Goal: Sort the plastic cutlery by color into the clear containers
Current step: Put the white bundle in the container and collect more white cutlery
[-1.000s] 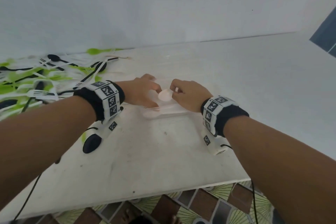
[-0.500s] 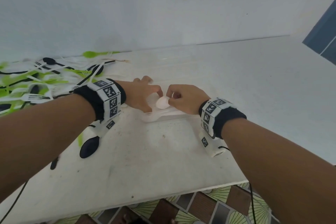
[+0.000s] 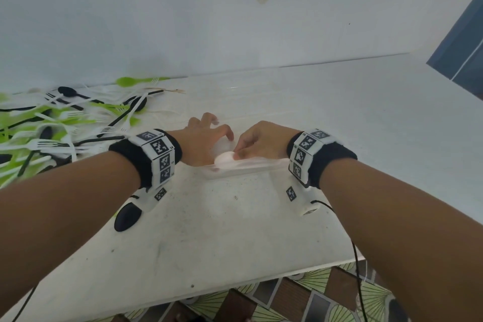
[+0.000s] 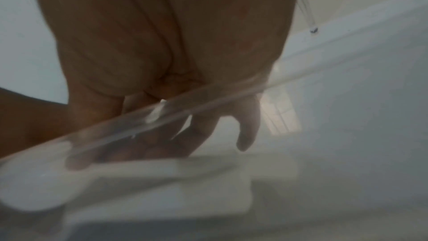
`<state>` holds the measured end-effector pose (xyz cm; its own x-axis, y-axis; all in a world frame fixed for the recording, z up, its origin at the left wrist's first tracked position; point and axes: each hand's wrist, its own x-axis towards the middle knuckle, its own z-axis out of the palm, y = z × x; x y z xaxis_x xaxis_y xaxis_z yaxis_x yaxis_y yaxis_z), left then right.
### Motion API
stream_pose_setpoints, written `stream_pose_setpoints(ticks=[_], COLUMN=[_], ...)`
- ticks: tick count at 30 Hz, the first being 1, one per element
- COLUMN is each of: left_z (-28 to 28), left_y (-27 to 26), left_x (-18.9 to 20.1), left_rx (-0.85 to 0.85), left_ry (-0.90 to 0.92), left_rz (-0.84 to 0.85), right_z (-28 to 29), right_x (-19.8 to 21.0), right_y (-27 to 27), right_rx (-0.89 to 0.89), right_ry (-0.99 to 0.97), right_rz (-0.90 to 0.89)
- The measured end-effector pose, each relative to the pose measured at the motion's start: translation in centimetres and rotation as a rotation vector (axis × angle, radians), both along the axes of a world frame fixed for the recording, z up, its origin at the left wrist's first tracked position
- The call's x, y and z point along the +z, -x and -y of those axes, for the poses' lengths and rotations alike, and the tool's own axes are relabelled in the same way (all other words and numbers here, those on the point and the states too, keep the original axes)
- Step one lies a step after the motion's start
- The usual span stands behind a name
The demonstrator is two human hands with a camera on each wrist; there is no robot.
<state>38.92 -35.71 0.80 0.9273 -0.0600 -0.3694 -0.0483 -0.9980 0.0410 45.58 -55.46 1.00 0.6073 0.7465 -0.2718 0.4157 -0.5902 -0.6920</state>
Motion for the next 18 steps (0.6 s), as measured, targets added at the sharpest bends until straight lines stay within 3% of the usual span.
stream_pose_setpoints(ticks=[5, 10, 14, 18], left_z=[0.0, -0.2, -0.3, -0.3], left_y=[-0.1, -0.3, -0.6, -0.6], left_x=[-0.3, -0.6, -0.8, -0.6], left_rx=[0.025, 0.033, 0.044, 0.051], left_ry=[0.035, 0.044, 0.035, 0.053], left_rz=[-0.007, -0.008, -0.007, -0.018], right_z=[-0.9, -2.7, -2.7, -2.1], right_x=[1.7, 2.4, 2.0, 2.9], right_y=[-0.4, 0.0, 0.3, 0.5], right_rx=[0.107, 0.235, 0.274, 0.246], right_ry=[0.19, 0.347, 0.304, 0.256], right_rz=[0.08, 0.29, 0.352, 0.253])
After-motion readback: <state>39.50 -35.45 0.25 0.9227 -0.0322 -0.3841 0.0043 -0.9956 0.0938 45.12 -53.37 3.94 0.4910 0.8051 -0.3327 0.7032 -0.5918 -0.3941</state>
